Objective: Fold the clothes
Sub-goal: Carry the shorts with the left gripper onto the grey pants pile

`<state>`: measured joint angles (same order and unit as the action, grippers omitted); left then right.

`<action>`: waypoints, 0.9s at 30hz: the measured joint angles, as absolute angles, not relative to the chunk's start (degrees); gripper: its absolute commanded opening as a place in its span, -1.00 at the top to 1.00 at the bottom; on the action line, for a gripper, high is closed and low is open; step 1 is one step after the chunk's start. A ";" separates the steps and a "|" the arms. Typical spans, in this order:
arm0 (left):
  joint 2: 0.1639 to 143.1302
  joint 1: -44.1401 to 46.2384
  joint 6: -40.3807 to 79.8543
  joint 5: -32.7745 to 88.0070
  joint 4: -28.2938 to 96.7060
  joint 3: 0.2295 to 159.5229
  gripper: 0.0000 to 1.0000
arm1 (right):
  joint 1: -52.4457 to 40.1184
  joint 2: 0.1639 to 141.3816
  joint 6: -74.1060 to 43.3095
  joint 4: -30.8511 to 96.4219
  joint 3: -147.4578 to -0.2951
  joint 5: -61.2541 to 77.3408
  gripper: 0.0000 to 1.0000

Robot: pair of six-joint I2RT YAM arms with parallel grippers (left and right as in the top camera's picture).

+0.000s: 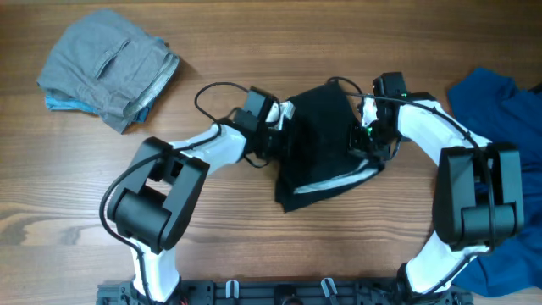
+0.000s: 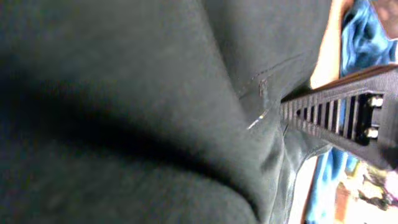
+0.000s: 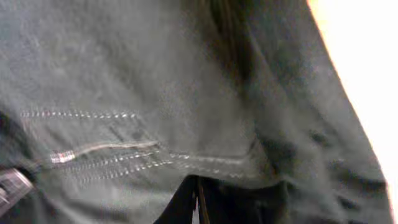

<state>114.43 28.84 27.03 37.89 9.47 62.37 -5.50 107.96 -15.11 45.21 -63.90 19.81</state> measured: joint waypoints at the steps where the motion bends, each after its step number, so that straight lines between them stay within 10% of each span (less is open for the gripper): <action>1: 114.43 27.57 25.41 39.75 13.43 63.72 0.92 | -5.69 106.43 -15.11 46.59 -63.20 19.62 0.85; 8: 109.23 12.25 14.20 42.96 39.46 88.18 0.92 | -5.87 86.06 -15.16 49.95 -62.70 18.98 0.76; 24: 112.22 -15.53 23.29 35.18 15.90 101.93 0.92 | -5.87 84.53 -18.44 51.07 -62.70 18.96 0.75; 27: 117.86 -21.21 26.15 31.99 22.70 101.95 0.54 | -5.87 84.53 -19.05 51.07 -62.70 18.96 0.74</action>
